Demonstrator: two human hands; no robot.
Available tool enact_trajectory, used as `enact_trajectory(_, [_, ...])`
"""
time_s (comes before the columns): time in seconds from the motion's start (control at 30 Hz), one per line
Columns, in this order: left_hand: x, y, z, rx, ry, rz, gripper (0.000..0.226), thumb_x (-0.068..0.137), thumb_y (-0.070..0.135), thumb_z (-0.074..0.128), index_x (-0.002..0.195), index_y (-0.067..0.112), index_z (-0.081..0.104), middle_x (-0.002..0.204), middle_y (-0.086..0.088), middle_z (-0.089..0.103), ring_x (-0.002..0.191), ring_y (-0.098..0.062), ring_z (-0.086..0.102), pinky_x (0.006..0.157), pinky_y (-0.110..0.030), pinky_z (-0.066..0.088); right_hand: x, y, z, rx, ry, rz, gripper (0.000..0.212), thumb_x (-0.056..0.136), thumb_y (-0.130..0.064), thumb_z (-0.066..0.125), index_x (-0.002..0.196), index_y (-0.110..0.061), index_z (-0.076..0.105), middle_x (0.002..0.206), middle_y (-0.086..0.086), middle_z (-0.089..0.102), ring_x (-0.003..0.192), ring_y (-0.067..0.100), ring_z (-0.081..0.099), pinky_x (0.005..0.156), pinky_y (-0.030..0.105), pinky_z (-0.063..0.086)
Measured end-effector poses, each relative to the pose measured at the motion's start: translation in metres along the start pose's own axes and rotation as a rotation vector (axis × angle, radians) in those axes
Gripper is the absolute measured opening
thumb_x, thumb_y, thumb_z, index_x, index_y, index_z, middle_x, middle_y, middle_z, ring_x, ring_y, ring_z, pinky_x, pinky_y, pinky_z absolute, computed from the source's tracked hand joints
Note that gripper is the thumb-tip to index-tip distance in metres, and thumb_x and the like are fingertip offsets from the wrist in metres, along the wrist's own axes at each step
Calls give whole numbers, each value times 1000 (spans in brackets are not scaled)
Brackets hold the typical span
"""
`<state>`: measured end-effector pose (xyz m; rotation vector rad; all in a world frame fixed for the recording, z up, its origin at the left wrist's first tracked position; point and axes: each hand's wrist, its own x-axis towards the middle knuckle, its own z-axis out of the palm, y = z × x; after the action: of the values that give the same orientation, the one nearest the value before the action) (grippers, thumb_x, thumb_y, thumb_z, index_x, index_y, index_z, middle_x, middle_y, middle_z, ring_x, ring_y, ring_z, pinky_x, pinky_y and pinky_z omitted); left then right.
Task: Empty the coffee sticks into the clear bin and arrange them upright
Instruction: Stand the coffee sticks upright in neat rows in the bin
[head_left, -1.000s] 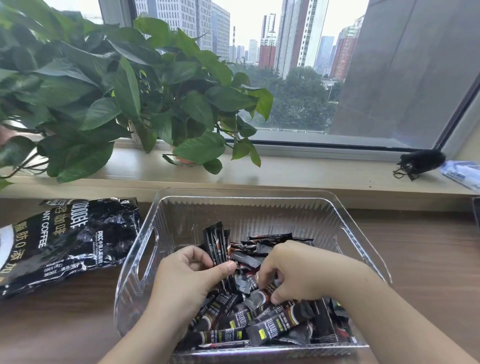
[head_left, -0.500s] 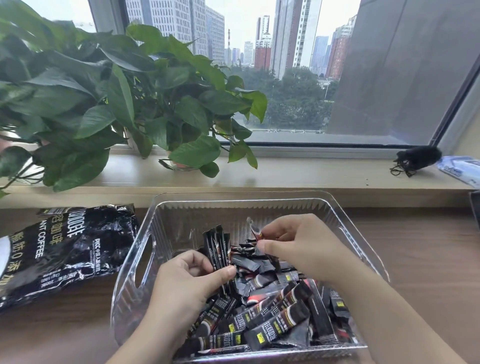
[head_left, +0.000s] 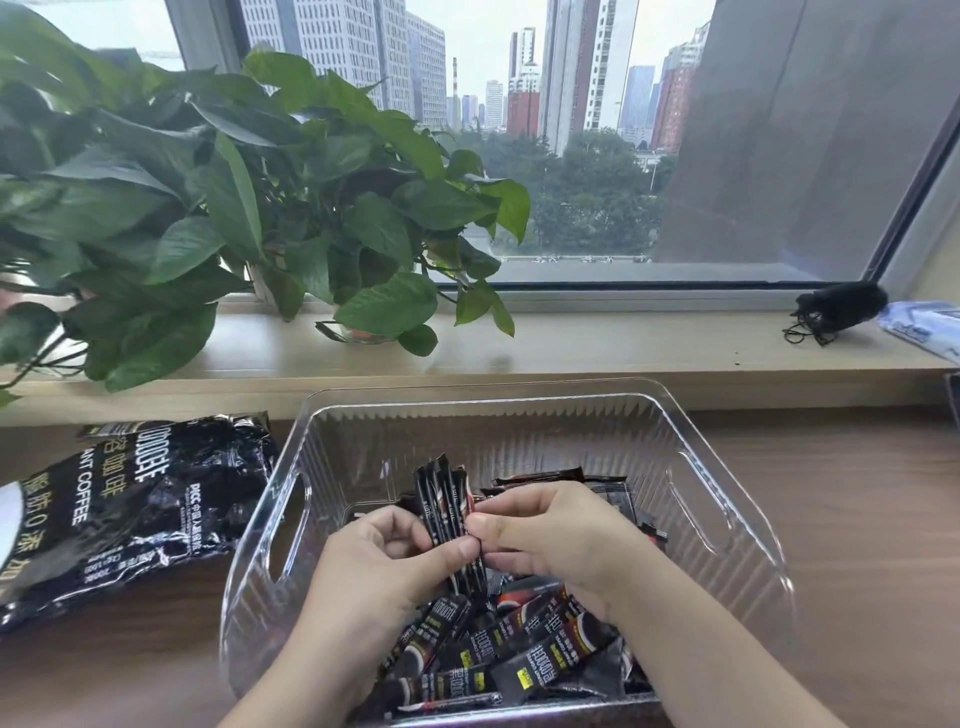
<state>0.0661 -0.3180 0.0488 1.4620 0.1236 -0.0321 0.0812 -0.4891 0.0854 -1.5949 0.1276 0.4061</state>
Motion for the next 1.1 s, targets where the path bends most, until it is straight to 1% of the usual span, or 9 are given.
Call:
enact_trajectory(0.1, [-1, 1, -1, 28, 0, -1, 43, 56, 18, 91, 71, 8, 53, 44, 2, 47, 40, -13, 37, 46, -24, 33, 0, -1, 0, -22, -4, 12, 17, 77, -17, 86, 89, -6, 80, 89, 8, 79, 83, 17, 77, 69, 21, 59])
enact_trajectory(0.27, [-4, 4, -2, 77, -16, -23, 39, 63, 10, 90, 74, 6, 53, 44, 3, 47, 38, -9, 39, 41, -20, 36, 2, 0, -2, -132, 10, 19, 20, 74, -26, 88, 80, -9, 79, 85, 10, 78, 86, 25, 77, 78, 40, 63])
enact_trajectory(0.4, [-5, 8, -5, 150, -33, -27, 39, 66, 14, 90, 74, 7, 52, 45, 3, 45, 39, -9, 37, 43, -22, 36, 0, 1, 1, -110, 14, -4, 19, 76, -21, 87, 81, -4, 79, 82, 11, 78, 74, 19, 76, 68, 28, 61])
enact_trajectory(0.53, [-3, 14, -8, 221, -29, -31, 38, 71, 16, 88, 76, 7, 52, 45, 3, 43, 41, -13, 36, 50, -27, 36, 3, 0, 6, -161, 40, -1, 19, 75, -27, 87, 79, -10, 79, 80, 9, 78, 73, 18, 76, 79, 42, 63])
enact_trajectory(0.67, [-3, 19, -12, 342, 13, -23, 34, 77, 20, 84, 85, 6, 54, 43, 10, 45, 39, -8, 41, 45, -23, 41, 5, -3, 16, -117, 71, -27, 16, 77, -19, 86, 79, -5, 78, 78, 11, 77, 68, 16, 75, 67, 24, 61])
enact_trajectory(0.73, [-1, 19, -15, 434, 63, -17, 31, 80, 28, 82, 90, 12, 58, 50, 7, 55, 47, -10, 48, 54, -30, 51, 7, -4, 23, -114, 88, -22, 17, 79, -16, 85, 82, -2, 77, 77, 13, 77, 67, 16, 74, 63, 22, 61])
enact_trajectory(0.8, [2, 18, -17, 475, 126, -38, 27, 84, 34, 77, 95, 18, 58, 66, 2, 69, 56, -11, 58, 68, -38, 58, 11, -4, 31, -116, 104, -10, 18, 80, -14, 84, 84, 1, 75, 77, 15, 76, 70, 20, 74, 69, 29, 64])
enact_trajectory(0.87, [3, 17, -17, 504, 170, -59, 23, 90, 35, 70, 101, 21, 56, 80, 5, 73, 68, -9, 65, 72, -36, 58, 16, -4, 37, -130, 115, -2, 19, 80, -15, 84, 85, 0, 75, 76, 15, 77, 74, 22, 77, 73, 33, 63])
enact_trajectory(1.1, [8, 13, -17, 710, 324, -18, 18, 96, 35, 60, 109, 23, 56, 108, 9, 59, 101, -12, 56, 87, -27, 44, 30, -11, 51, -184, 107, -33, 14, 82, -16, 83, 84, -4, 77, 76, 14, 77, 76, 25, 77, 67, 24, 63])
